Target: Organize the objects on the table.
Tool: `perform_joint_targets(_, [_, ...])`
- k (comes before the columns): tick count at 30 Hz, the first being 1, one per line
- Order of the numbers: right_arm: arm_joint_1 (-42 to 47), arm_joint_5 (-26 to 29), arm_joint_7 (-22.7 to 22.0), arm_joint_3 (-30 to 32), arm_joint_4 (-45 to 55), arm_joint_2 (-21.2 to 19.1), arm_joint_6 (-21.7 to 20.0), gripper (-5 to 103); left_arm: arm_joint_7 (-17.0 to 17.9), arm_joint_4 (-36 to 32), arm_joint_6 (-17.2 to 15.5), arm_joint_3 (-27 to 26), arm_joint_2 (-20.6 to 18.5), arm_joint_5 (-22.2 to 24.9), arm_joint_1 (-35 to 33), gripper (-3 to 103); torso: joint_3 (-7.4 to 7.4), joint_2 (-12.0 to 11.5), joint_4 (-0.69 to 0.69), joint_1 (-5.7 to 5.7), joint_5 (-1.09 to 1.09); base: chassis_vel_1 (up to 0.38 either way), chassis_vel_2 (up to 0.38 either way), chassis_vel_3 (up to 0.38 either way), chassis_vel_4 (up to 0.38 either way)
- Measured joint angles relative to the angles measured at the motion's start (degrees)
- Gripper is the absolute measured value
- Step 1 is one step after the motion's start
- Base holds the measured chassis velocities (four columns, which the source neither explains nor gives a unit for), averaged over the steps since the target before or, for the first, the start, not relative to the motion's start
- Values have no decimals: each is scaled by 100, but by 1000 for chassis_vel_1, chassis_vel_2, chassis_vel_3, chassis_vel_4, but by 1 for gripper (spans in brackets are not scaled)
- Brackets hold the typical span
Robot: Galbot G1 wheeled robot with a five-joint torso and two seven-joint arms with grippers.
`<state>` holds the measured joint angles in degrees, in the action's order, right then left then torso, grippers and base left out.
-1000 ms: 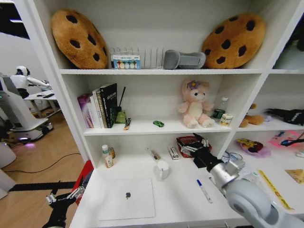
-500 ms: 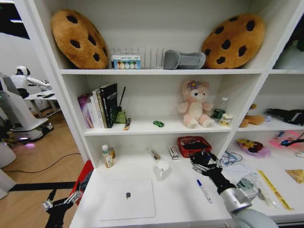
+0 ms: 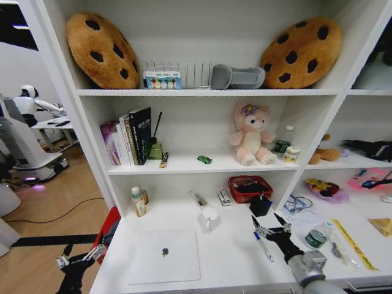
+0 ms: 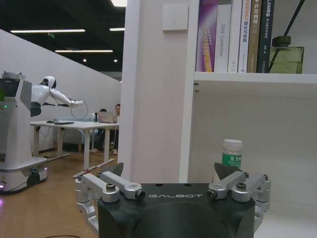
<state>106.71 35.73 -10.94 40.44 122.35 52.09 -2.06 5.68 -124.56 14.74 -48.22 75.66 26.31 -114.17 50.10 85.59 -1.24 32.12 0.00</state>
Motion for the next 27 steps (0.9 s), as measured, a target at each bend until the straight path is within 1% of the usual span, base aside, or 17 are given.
perform_joint_targets(1, [-5,133,-68,-5,-29,-38,-216,100,1,41,-8,11,-17,-19,18,100,0,0,0,0,0,0,0,0,0])
perform_joint_targets(2, [-5,133,-68,-5,-29,-38,-216,100,1,41,-8,11,-17,-19,18,100,0,0,0,0,0,0,0,0,0])
perform_joint_targets(3, [-16,212,-123,-5,-43,-64,-371,100,2,69,-14,14,-27,-20,28,100,0,0,0,0,0,0,0,0,0])
perform_joint_targets(4, [-36,359,-205,6,-41,-105,-633,100,3,125,-19,20,-37,-22,45,100,0,0,1,0,0,0,0,0,0])
perform_joint_targets(5, [-36,359,-205,6,-41,-105,-633,100,3,125,-19,20,-37,-22,45,100,0,0,1,0,0,0,0,0,0])
perform_joint_targets(6, [-46,485,-279,17,-23,-131,-833,100,3,159,-21,24,-38,-22,51,100,0,0,1,0,-1,0,0,0,0])
perform_joint_targets(7, [-46,485,-279,17,-23,-131,-833,100,3,159,-21,24,-38,-22,51,100,0,0,1,0,-1,0,0,0,0])
perform_joint_targets(8, [-91,714,-358,23,7,-162,-1115,100,3,205,-21,34,-40,-22,58,100,0,0,1,0,-1,0,0,0,0])
perform_joint_targets(9, [-133,836,-394,12,7,-174,-1254,100,3,230,-21,38,-43,-22,60,100,0,0,0,0,-1,0,0,0,0])
perform_joint_targets(10, [-133,836,-394,12,7,-174,-1254,100,3,230,-21,38,-43,-22,60,100,0,0,0,0,-1,0,0,0,0])
perform_joint_targets(12, [-338,1252,-527,-68,9,-210,-1642,100,3,291,-21,43,-63,-25,76,100,0,0,1,0,0,0,0,0,0])
perform_joint_targets(13, [-338,1252,-527,-68,9,-210,-1642,100,3,291,-21,43,-63,-25,76,100,0,0,1,0,0,0,0,0,0])
perform_joint_targets(15, [-526,1417,-577,-122,-29,-253,-1877,100,3,313,-26,42,-94,-23,88,100,0,0,1,0,-1,0,0,0,0])
perform_joint_targets(19, [-760,1490,-593,-183,-204,-318,-2038,100,3,333,-45,31,-136,-18,106,100,0,0,1,0,0,0,0,0,0])
perform_joint_targets(27, [-1030,1456,-563,-307,-595,-451,-2231,100,14,341,-78,37,-140,-14,125,100,0,0,0,0,0,0,0,0,0])
